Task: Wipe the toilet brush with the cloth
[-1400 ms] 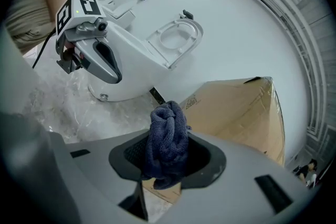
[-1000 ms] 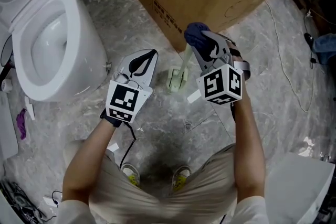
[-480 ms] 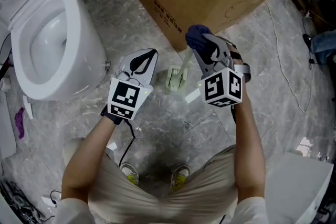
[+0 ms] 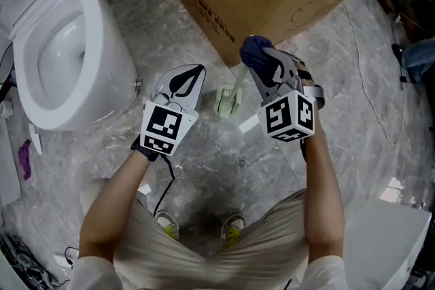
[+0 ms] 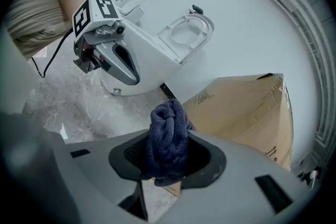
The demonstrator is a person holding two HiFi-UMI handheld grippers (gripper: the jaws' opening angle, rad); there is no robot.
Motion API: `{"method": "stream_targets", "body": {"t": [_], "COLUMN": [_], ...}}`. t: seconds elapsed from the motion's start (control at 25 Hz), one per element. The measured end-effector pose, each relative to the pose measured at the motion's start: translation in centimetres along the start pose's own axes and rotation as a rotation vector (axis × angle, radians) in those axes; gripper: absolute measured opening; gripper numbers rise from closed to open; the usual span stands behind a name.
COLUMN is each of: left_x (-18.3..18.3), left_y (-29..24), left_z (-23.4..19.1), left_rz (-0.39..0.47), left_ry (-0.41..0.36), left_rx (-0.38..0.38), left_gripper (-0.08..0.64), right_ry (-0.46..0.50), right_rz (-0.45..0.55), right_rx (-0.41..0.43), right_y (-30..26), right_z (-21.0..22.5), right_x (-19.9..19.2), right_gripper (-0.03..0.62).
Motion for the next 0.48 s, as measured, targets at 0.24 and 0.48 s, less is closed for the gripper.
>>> {"method": "stream_targets", "body": {"t": [0.24, 0.48], "left_x": [-0.1, 0.0], "left_y": [-0.1, 0.0], "left_z": [0.3, 0.1], "left_rz": [-0.006, -0.005], "left_ry": [-0.008, -0.008], "left_rx": [-0.007, -0.005], "left_gripper": [0.0, 0.0], "right_ry": [0.06, 0.087], "right_rz": [-0.059, -0.092], "right_rx": [0.116, 0.186], "right_y": [-0.8, -1.3], "right_z": [-2.6, -4.1], "right_x": [-0.8, -1.2], "right_gripper": [0.143, 0.143]}}
Point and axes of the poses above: the fingertips, and each gripper's own axes: y backward along the fingers, z to its right, x out of its top, the point moved 6 cm from there along y, backward along the fingers, and after that the axes turned 1 degree about -x, right-handed, at the moved point
